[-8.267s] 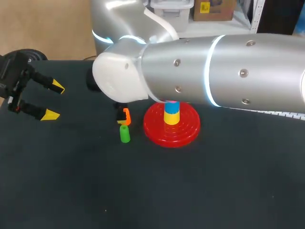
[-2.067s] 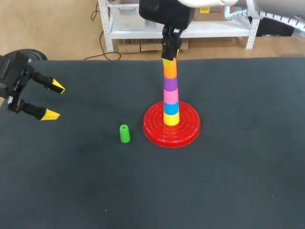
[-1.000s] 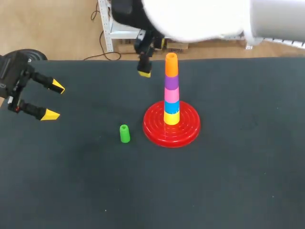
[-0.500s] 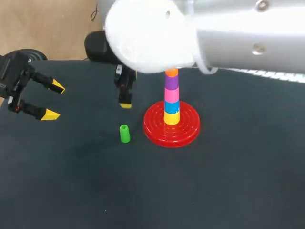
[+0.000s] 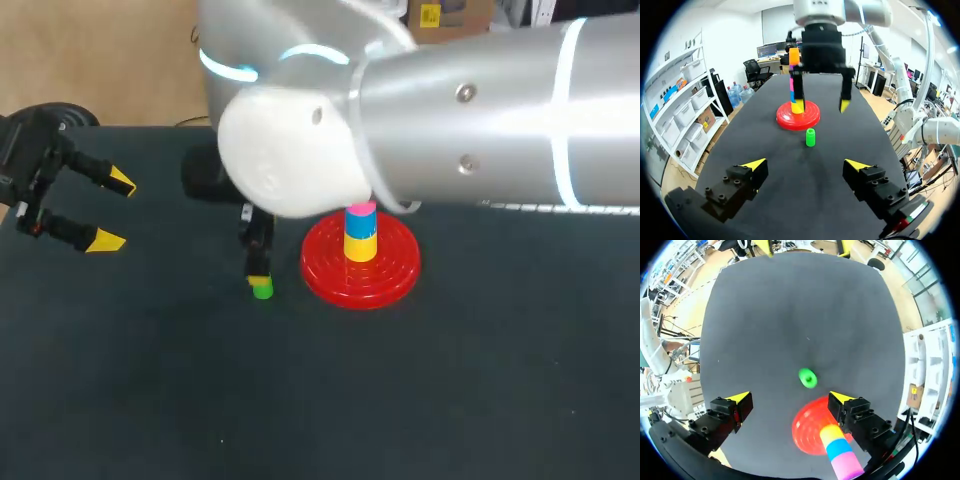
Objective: Pick up and stack the cylinders on the red base in this order: pink,purple,orange,green
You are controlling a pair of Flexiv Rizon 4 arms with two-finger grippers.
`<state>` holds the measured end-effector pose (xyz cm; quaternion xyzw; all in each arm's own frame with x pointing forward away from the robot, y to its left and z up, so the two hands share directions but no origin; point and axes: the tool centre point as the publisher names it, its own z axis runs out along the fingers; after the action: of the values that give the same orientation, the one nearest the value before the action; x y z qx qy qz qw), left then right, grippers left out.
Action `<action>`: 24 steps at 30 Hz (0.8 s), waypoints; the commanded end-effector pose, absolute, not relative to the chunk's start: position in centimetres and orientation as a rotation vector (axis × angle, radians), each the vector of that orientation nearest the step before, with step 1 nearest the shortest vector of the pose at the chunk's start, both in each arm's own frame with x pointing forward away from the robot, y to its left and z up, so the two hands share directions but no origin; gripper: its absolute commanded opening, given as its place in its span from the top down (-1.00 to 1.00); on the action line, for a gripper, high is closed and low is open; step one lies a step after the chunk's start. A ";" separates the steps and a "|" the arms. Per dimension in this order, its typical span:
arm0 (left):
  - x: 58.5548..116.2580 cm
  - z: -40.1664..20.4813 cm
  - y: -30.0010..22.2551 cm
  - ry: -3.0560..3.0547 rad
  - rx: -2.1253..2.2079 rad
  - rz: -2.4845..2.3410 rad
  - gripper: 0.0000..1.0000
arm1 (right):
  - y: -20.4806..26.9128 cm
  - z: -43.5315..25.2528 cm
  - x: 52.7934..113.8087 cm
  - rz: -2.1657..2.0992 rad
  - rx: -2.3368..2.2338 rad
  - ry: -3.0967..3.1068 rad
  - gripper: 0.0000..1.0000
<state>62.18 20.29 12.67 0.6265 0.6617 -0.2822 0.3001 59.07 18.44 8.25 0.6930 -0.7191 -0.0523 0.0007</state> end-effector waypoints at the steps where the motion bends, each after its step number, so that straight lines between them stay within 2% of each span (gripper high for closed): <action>1: 62.1 12.6 20.4 1.751 1.662 -0.748 -1.00 | 18.9 6.4 59.2 -0.187 2.187 -2.250 -1.00; 24: 62.1 12.6 20.4 1.751 1.662 -0.748 -1.00 | 19.4 2.7 60.4 -0.197 2.219 -2.205 -1.00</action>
<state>62.18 20.28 12.68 0.6265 0.6616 -0.2822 0.3001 60.20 19.44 2.85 0.7076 -0.7041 -0.0603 0.0043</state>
